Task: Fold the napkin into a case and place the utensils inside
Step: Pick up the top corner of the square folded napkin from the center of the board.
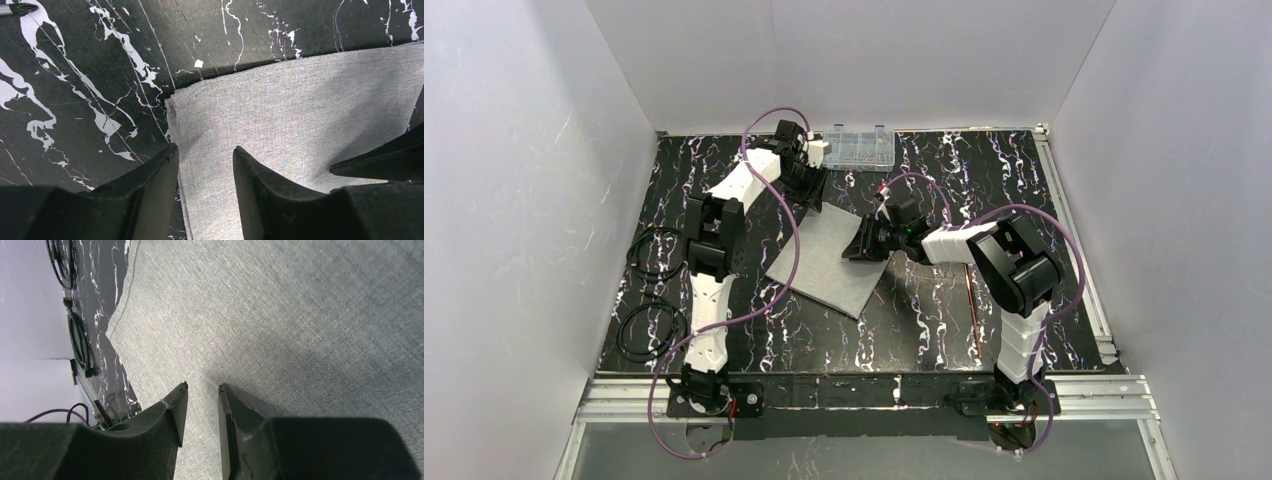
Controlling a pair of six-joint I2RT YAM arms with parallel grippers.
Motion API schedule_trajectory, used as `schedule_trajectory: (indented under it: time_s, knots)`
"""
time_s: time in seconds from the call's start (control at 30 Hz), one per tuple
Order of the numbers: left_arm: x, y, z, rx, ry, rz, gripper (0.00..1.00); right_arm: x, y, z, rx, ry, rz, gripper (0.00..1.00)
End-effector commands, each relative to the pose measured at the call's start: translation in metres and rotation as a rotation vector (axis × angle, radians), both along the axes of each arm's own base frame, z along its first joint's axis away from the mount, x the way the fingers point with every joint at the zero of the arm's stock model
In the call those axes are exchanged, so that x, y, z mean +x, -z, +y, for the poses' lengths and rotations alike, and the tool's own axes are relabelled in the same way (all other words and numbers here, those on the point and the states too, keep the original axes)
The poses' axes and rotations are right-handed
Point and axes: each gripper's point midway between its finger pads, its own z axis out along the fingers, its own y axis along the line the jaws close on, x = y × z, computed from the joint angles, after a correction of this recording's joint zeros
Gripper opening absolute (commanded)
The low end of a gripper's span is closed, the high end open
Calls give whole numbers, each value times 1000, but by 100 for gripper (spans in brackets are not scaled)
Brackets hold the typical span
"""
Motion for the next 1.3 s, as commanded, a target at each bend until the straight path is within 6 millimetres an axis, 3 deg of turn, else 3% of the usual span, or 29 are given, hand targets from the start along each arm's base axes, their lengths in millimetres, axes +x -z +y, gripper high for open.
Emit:
schedule_trajectory:
  time_s: [0.0, 0.5, 0.73, 1.0, 1.13, 1.27]
  knots:
    - [2, -10, -7, -23, 12, -3, 41, -6, 6, 5, 55, -7, 24, 37]
    - [3, 12, -1, 27, 45, -2, 30, -11, 13, 5, 60, -17, 47, 35]
    - [8, 14, 5, 64, 33, -23, 31, -14, 14, 5, 69, -21, 53, 33]
    - [10, -3, 4, 49, 37, -64, 48, -16, 19, 6, 81, -21, 71, 31]
    - [11, 1, 3, 48, 36, -58, 47, -18, 20, 5, 82, -23, 76, 30]
    - [10, 8, 3, 51, 34, -44, 39, -19, 20, 5, 81, -24, 77, 29]
